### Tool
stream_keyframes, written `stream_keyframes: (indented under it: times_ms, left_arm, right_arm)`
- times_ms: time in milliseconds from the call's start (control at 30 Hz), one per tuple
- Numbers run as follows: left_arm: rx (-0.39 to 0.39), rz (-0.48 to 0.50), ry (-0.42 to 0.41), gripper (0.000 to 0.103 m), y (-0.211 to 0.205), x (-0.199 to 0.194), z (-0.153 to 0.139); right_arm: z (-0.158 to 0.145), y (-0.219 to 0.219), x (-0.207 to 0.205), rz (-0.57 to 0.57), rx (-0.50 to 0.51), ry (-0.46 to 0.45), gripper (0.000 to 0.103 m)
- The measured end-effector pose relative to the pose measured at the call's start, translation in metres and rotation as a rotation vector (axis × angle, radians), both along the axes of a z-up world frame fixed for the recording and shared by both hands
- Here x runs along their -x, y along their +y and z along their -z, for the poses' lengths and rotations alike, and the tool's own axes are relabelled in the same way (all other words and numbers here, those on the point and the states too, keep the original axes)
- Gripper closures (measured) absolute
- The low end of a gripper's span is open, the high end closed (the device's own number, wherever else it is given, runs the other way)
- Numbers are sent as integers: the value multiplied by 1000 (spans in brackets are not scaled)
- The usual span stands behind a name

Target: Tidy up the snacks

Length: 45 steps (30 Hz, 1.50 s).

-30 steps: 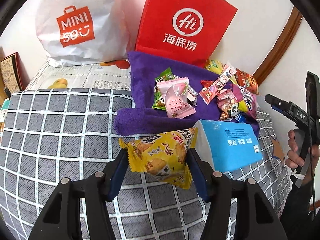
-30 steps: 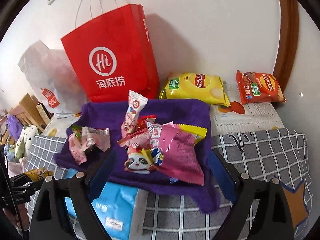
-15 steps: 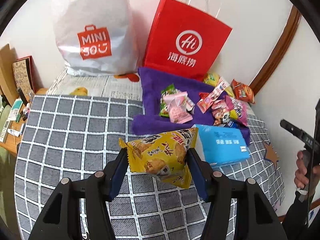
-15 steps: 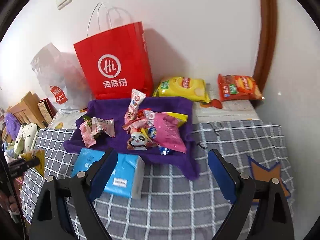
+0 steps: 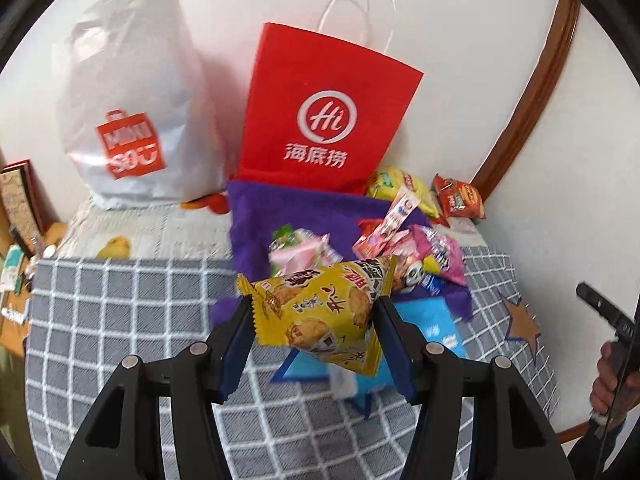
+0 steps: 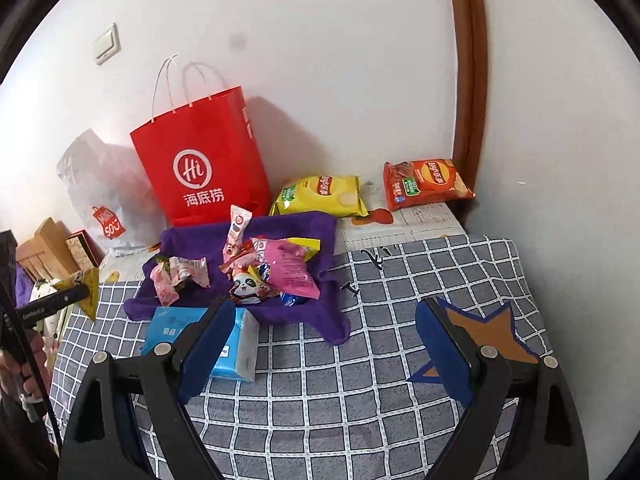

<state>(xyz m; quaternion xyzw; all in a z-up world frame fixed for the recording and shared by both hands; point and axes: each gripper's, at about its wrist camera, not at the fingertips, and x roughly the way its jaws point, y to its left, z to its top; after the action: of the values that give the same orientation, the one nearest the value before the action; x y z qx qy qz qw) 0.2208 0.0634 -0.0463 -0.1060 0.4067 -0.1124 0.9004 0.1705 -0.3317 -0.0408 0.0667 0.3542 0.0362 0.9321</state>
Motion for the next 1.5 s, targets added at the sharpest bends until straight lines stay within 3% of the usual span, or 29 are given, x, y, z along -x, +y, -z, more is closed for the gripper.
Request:
stream_keyframes:
  times_ms: [133, 367, 567, 733, 967, 1033, 1100, 1200, 1500]
  left_arm:
    - [7, 20, 4, 46, -18, -36, 9]
    - [11, 49, 64, 47, -55, -91, 49]
    - [-19, 76, 95, 47, -77, -117, 70]
    - [-42, 101, 144, 47, -91, -127, 85]
    - [-91, 111, 161, 46, -104, -128, 90]
    - [-87, 106, 174, 41, -104, -127, 88]
    - [-88, 91, 183, 25, -103, -125, 85]
    - [-108, 69, 166, 24, -103, -115, 75]
    - [-107, 26, 102, 23, -88, -40, 31]
  right_arm:
    - [6, -1, -1, 2, -21, -2, 12]
    - [38, 14, -14, -24, 0, 24, 12]
    - [82, 27, -31, -41, 47, 122, 12]
    - [94, 33, -35, -60, 51, 143, 12]
    - [97, 41, -35, -76, 50, 148, 12]
    - [97, 41, -33, -77, 45, 148, 12]
    - [95, 42, -31, -72, 49, 144, 12]
    - [88, 42, -24, -66, 46, 132, 12]
    - [45, 57, 9, -40, 64, 59, 12]
